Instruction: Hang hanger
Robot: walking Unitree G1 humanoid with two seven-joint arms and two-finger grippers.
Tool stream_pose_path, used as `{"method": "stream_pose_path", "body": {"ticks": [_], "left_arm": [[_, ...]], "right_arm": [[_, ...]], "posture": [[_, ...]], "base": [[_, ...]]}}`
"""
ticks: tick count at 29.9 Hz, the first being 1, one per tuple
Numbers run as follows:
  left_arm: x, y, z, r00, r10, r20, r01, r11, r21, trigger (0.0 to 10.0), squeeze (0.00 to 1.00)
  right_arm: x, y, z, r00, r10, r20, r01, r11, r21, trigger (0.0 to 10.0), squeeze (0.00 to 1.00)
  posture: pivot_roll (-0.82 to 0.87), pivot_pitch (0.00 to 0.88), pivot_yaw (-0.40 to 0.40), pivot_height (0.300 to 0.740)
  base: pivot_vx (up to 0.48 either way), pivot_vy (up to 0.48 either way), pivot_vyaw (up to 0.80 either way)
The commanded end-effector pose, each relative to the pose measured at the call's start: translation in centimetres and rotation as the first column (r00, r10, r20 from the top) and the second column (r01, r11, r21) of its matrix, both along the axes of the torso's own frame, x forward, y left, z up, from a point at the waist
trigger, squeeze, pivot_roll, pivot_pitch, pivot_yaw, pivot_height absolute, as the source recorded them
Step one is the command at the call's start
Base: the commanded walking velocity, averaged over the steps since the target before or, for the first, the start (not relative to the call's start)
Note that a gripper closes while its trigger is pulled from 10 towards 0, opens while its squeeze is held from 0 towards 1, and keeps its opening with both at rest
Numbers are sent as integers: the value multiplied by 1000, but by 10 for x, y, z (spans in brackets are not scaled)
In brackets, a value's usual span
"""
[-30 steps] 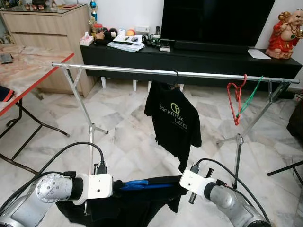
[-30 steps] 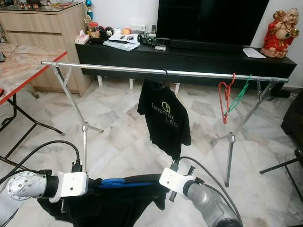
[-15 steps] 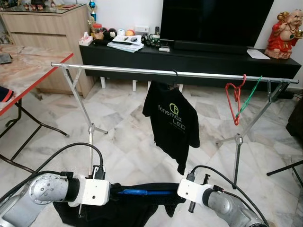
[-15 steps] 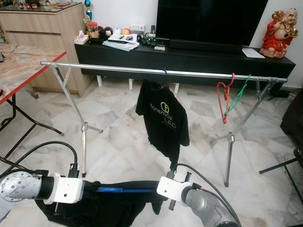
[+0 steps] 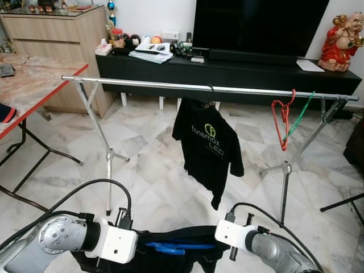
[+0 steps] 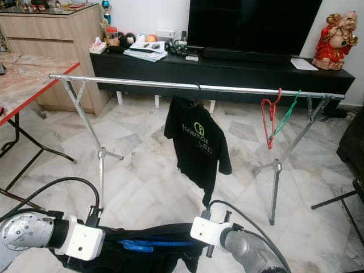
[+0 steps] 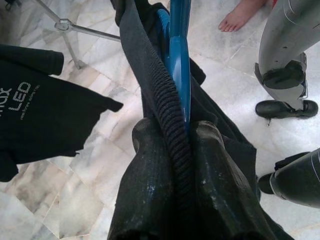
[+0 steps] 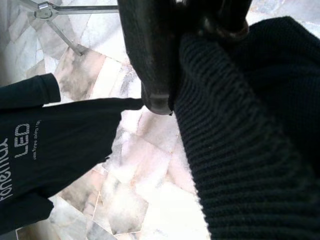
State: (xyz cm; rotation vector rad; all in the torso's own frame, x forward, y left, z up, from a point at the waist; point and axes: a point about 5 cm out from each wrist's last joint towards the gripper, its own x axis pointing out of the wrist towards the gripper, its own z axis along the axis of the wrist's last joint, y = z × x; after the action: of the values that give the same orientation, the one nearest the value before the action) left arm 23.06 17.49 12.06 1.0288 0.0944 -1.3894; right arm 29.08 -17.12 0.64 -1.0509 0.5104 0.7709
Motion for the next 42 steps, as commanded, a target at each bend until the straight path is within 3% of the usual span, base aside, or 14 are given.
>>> {"method": "stream_pose_path", "body": {"ticks": [1,3,4,7,9,12,17,24,28,30,31,33,39,42], "left_arm": [[1,20,4,1000,27,-9,-26,997,79,10000,0],[6,34,-6,992,126,-19,-121,978,172,10000,0],[11,49,-15,977,215,-8,-207,949,240,10000,0],[14,57,-21,958,287,-15,-273,925,264,10000,0],[20,65,-26,923,384,3,-375,900,224,10000,0],[14,63,-21,939,341,-36,-333,933,139,10000,0],[9,71,-15,928,351,-125,-347,936,56,10000,0],[-1,80,-7,934,291,-209,-293,956,21,10000,0],[-6,81,-5,940,248,-237,-241,969,56,10000,0],[-9,83,-6,957,192,-219,-151,970,191,10000,0],[-9,83,-6,957,192,-219,-151,970,191,10000,0],[-8,85,-9,970,161,-181,-104,952,289,10000,0],[6,84,-12,992,123,-37,-99,918,383,10000,0],[9,83,-13,992,124,-9,-112,925,364,10000,0]], "right_arm": [[-22,-96,-9,948,-306,-86,272,921,-277,0,0],[-25,-100,-10,947,-308,-87,269,914,-304,0,0],[-26,-101,-10,945,-317,-81,280,912,-299,0,0],[-25,-100,-10,943,-325,-73,293,913,-286,0,0],[-23,-99,-8,943,-329,-50,304,912,-276,0,0],[-21,-100,-6,942,-334,-27,315,910,-271,0,0],[-21,-104,-5,946,-323,-39,297,907,-299,0,0],[-24,-111,-4,949,-312,-53,277,901,-334,0,0],[-24,-113,-4,949,-312,-53,276,899,-341,0,0],[-25,-115,-3,949,-311,-58,270,893,-361,0,0],[-25,-115,-3,949,-311,-58,270,893,-361,0,0],[-26,-116,-5,951,-299,-76,249,890,-381,0,0],[-27,-115,-7,954,-284,-96,222,885,-410,0,0],[-28,-113,-8,955,-274,-110,207,887,-413,0,0]], "posture": [[111,0,-67,740],[113,0,-65,740],[112,0,-65,740],[108,0,-63,740],[107,0,-63,740],[106,0,-64,740],[111,0,-66,740],[107,0,-67,740],[106,0,-68,740],[108,0,-70,740],[108,0,-70,740],[107,0,-72,740],[105,0,-69,740],[104,0,-67,740]], "base": [[0,0,0],[0,0,0],[0,0,0],[0,0,0],[0,0,0],[0,0,0],[0,0,0],[0,0,0],[0,0,0],[0,0,0],[0,0,0],[0,0,0],[0,0,0],[0,0,0]]}}
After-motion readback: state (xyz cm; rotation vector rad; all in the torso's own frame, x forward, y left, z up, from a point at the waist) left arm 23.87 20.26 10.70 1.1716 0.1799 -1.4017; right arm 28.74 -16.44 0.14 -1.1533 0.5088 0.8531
